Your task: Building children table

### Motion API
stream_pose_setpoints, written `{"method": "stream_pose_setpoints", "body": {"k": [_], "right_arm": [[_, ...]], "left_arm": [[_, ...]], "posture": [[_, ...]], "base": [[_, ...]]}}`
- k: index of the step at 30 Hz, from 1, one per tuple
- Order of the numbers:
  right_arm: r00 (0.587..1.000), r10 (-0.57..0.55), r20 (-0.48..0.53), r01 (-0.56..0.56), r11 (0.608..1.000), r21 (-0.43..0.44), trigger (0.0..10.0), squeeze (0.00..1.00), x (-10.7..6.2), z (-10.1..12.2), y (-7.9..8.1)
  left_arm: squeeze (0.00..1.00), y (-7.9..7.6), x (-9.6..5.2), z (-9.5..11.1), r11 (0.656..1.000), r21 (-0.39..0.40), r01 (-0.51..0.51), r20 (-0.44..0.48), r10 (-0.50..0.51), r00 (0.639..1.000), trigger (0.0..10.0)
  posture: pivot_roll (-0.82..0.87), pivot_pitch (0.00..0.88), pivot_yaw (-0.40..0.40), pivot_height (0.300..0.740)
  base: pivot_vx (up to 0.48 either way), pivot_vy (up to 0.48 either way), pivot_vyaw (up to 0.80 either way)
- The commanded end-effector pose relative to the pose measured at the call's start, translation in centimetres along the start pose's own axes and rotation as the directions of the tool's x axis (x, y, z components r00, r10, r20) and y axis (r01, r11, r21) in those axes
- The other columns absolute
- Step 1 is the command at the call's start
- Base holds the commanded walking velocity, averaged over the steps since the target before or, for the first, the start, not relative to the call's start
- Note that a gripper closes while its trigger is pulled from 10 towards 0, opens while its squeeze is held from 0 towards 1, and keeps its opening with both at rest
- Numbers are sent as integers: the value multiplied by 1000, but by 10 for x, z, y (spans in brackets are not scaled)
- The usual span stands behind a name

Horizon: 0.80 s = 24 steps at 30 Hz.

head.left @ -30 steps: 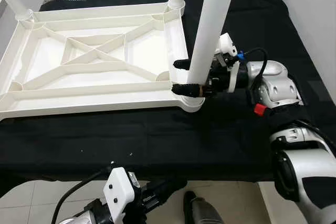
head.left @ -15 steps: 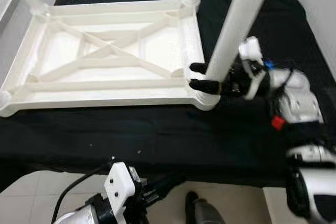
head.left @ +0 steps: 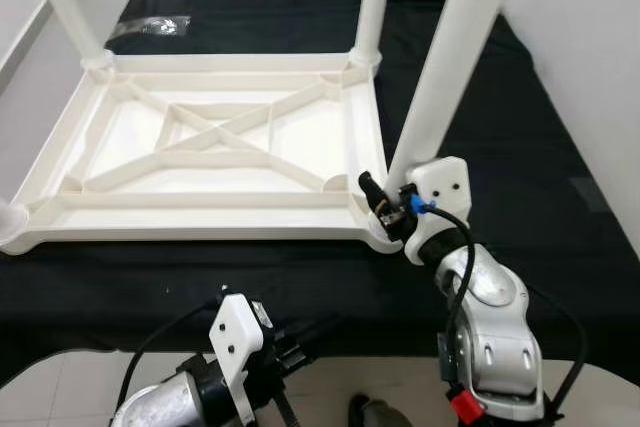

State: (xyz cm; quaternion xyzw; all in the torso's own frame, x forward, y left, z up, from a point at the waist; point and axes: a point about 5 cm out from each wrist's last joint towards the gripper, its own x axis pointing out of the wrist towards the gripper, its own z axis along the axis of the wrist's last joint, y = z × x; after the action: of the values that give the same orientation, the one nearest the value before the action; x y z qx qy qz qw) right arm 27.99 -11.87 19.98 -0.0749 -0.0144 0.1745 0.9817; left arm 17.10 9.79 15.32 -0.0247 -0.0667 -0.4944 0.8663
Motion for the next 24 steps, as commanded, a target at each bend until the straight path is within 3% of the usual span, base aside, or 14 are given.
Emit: {"method": "stream_pose_setpoints", "body": {"k": [1, 2, 3, 4, 6, 8, 13, 14, 15, 16, 17, 18, 19, 24], "right_arm": [[982, 85, -171, -74, 995, 74, 10000, 0, 7, -35, 6], [982, 149, -112, -136, 984, 113, 10000, 0, 10, -25, 6], [971, 235, -33, -230, 967, 111, 10000, 1000, 15, -13, 2], [942, 335, 27, -336, 934, 122, 10000, 1000, 17, -2, -1], [921, 385, 64, -391, 911, 130, 10000, 1000, 14, 9, 2], [832, 544, 112, -547, 837, -3, 10000, 1000, 13, 36, -25], [802, 588, 105, -587, 808, -43, 10000, 1000, 13, 42, -36], [755, 652, 76, -646, 758, -86, 10000, 1000, 11, 44, -44], [628, 778, -18, -773, 621, -132, 10000, 4, 4, 43, -49], [628, 778, -18, -773, 621, -132, 10000, 4, 4, 43, -49], [556, 825, -99, -829, 541, -142, 10000, 0, 4, 43, -56], [556, 825, -99, -829, 541, -142, 10000, 0, 4, 43, -56], [517, 846, -133, -853, 495, -166, 10000, 0, 11, 48, -63], [521, 852, -58, -840, 499, -211, 10000, 0, 41, 74, -72]], "left_arm": [[0, -3, -1, -1, 1000, 6, -14, -3, 14, 1000, 10000], [0, -3, -1, -1, 1000, 9, -19, -1, 19, 1000, 10000], [0, -4, -1, 0, 1000, 6, -17, 0, 17, 1000, 10000], [0, -5, -2, 0, 1000, 1, -12, 0, 12, 1000, 10000], [0, -6, -1, 0, 1000, -4, -4, 1, 4, 1000, 10000], [0, -8, -2, 0, 1000, -10, 7, 1, -7, 1000, 10000], [0, -9, -3, 1, 1000, -12, 9, 2, -9, 1000, 10000], [0, -10, -3, 1, 1000, -13, 9, 2, -9, 1000, 10000], [0, -11, -4, 2, 1000, -15, 10, 1, -10, 1000, 10000], [0, -11, -4, 2, 1000, -15, 10, 1, -10, 1000, 10000], [0, -13, -5, 3, 1000, -17, 12, -2, -12, 1000, 10000], [0, -13, -5, 3, 1000, -17, 12, -2, -12, 1000, 10000], [0, -15, -6, 3, 1000, -19, 13, -5, -13, 1000, 10000], [0, -20, -9, 4, 1000, -24, 11, -18, -11, 1000, 10000]], "posture": [[23, 250, -62, 740], [22, 252, -62, 740], [23, 259, -58, 740], [28, 264, -55, 740], [29, 265, -54, 740], [36, 277, -44, 740], [40, 281, -42, 740], [46, 286, -38, 740], [54, 297, -33, 740], [54, 297, -33, 740], [76, 306, -32, 740], [76, 306, -32, 740], [90, 309, -36, 740], [129, 324, -34, 740]], "base": [[0, 0, 0], [0, 0, 0], [0, 0, 0], [0, 0, 0], [0, 0, 0], [0, 0, 0], [0, 0, 0], [0, 0, 0], [0, 0, 0], [0, 0, 0], [0, 0, 0], [0, 0, 0], [0, 0, 0], [0, 0, 0]]}}
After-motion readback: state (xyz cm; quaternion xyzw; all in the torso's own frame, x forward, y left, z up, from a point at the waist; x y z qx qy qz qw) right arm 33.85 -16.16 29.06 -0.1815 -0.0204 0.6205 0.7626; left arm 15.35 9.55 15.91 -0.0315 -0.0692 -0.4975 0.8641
